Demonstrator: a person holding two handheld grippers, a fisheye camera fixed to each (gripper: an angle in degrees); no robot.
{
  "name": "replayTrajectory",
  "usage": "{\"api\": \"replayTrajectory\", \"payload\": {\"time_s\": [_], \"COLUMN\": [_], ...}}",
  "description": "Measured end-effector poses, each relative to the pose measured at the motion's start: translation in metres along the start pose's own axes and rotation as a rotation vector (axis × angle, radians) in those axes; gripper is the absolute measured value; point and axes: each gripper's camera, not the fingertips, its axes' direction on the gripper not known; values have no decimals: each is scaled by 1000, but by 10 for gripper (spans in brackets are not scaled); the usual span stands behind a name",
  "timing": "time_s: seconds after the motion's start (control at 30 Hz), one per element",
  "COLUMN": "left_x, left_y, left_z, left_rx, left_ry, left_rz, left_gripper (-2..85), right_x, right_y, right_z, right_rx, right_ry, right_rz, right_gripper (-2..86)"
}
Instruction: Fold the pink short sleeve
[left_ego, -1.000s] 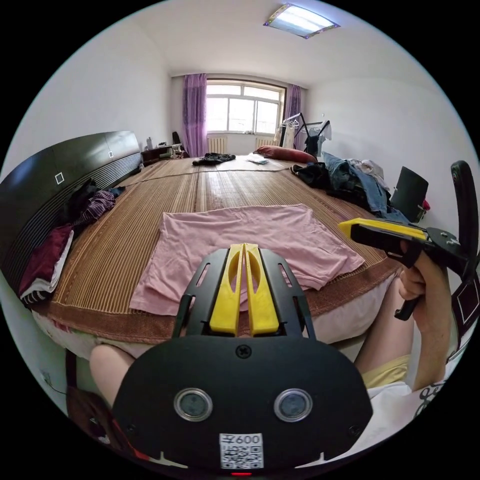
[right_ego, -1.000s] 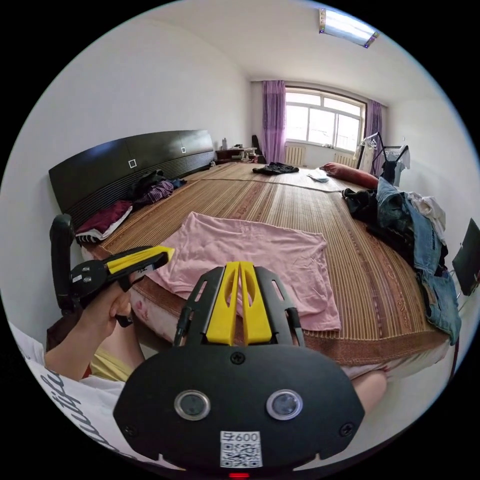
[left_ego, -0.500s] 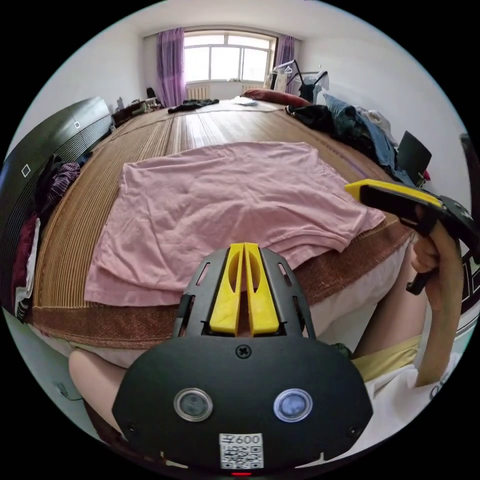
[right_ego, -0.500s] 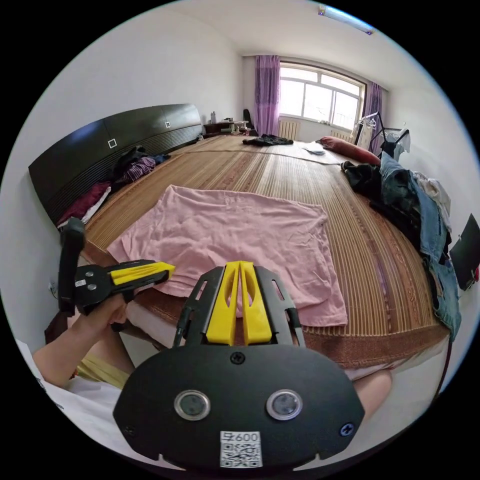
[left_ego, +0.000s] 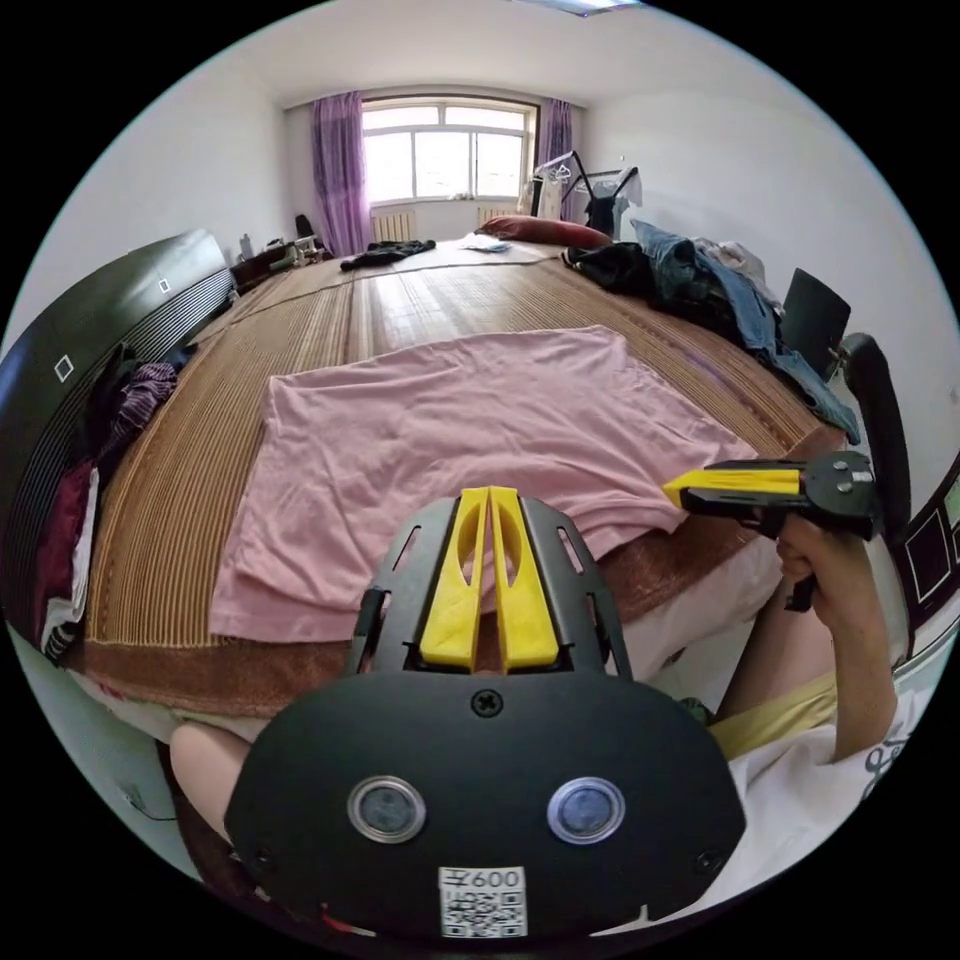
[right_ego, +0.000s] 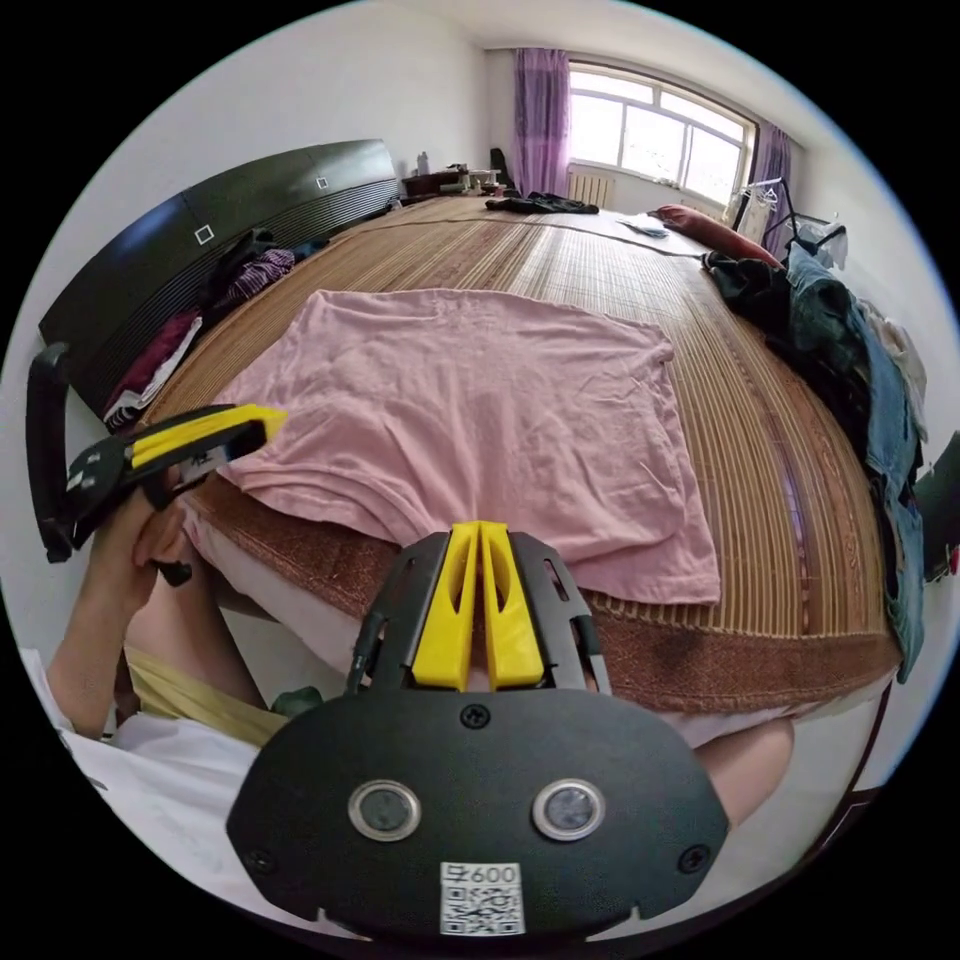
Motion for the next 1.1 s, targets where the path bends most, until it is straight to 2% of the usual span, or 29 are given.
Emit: {"api": "replayTrajectory", "payload": {"time_s": [0.1, 0.23, 0.33, 0.4, 0.53, 0.7, 0.77, 0.87, 1.0, 1.1], "left_x": [21, 46, 58, 62, 84, 133, 157, 189, 210, 211], "left_y": [4, 36, 46, 41, 18, 3, 14, 26, 30, 6], "left_z": [31, 8, -5, -14, -25, 10, -5, -27, -66, -88], "left_rx": [-106, -21, -52, -60, 45, -82, -38, -102, 5, 110], "left_ry": [20, -16, -1, 2, 81, 105, 90, 149, 92, -36], "left_rz": [15, 80, 137, 135, 107, 109, 123, 184, 212, 154], "left_gripper": [7, 9, 9, 9, 10, 10, 9, 9, 9, 9], "right_x": [1, 13, 24, 30, 38, 40, 43, 50, 64, 74], "right_y": [-7, -12, -17, -20, -28, -41, -43, -40, -35, -34], "right_z": [-3, -10, -20, -30, -64, -83, -90, -102, -122, -143], "right_rx": [-9, -23, -36, -37, 21, 46, 36, 27, 26, 37], "right_ry": [21, 9, 2, 7, -7, -27, -35, -41, -55, -55], "right_rz": [-16, -20, -24, -29, -39, -69, -86, -103, -112, -137], "right_gripper": [-9, -9, -9, -9, -8, -8, -8, -8, -8, -8]}}
